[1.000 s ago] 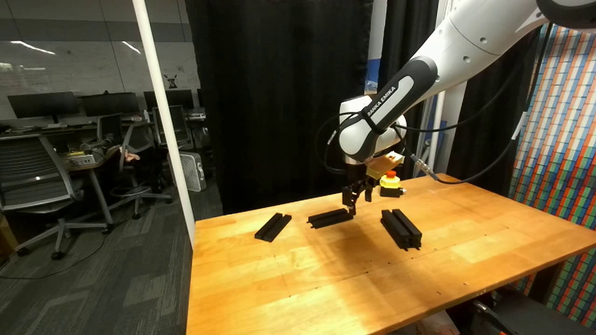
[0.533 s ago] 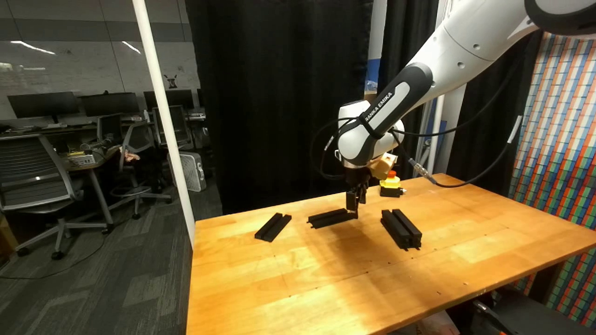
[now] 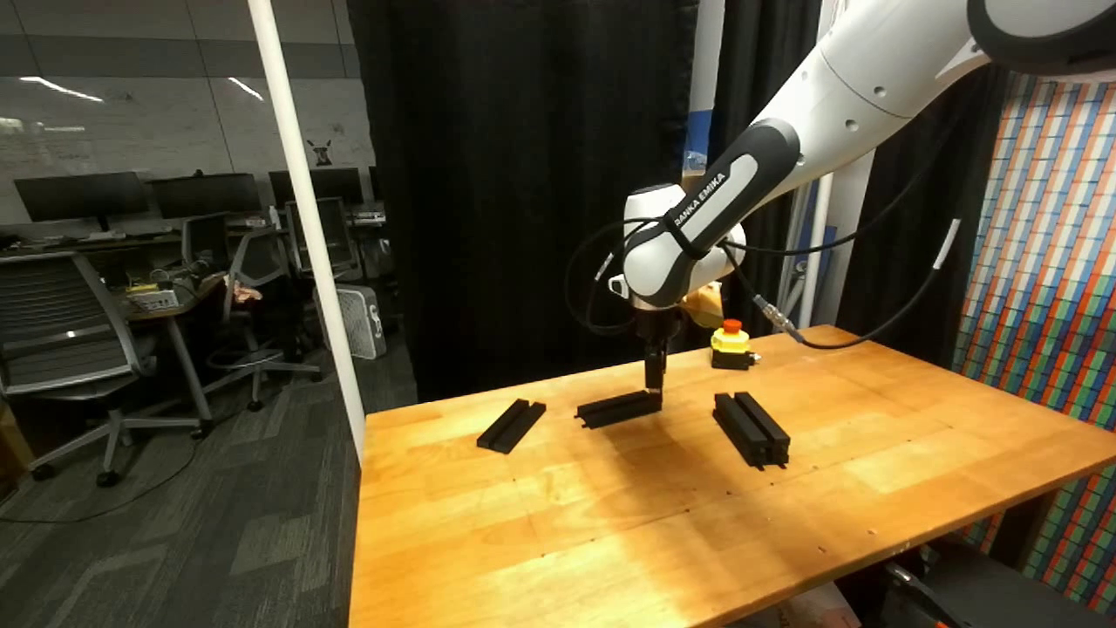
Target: Stack up the black objects on the table.
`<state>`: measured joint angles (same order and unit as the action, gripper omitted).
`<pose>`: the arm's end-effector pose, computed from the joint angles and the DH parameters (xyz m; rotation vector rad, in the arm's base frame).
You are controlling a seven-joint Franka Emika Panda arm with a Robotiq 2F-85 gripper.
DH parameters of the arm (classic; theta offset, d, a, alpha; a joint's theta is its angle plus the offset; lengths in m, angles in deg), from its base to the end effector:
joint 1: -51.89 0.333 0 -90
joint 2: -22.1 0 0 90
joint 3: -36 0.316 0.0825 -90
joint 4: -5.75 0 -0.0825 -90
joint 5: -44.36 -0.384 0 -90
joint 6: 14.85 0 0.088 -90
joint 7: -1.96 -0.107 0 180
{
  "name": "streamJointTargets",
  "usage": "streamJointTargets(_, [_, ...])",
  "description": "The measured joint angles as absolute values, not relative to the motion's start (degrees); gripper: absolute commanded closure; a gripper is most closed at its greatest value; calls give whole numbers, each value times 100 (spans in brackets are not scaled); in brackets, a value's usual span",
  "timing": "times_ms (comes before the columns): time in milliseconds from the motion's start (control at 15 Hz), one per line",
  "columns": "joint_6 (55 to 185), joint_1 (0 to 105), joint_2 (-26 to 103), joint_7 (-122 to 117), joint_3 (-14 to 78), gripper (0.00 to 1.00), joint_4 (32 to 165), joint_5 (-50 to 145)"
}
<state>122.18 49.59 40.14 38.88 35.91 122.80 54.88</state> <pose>0.5969 -0.0264 0.2903 2.8088 1.0816 -0.0169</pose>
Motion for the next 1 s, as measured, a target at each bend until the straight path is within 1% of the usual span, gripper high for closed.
streamJointTargets(1000, [12394, 4780, 5175, 5469, 3934, 0, 11136, 5453])
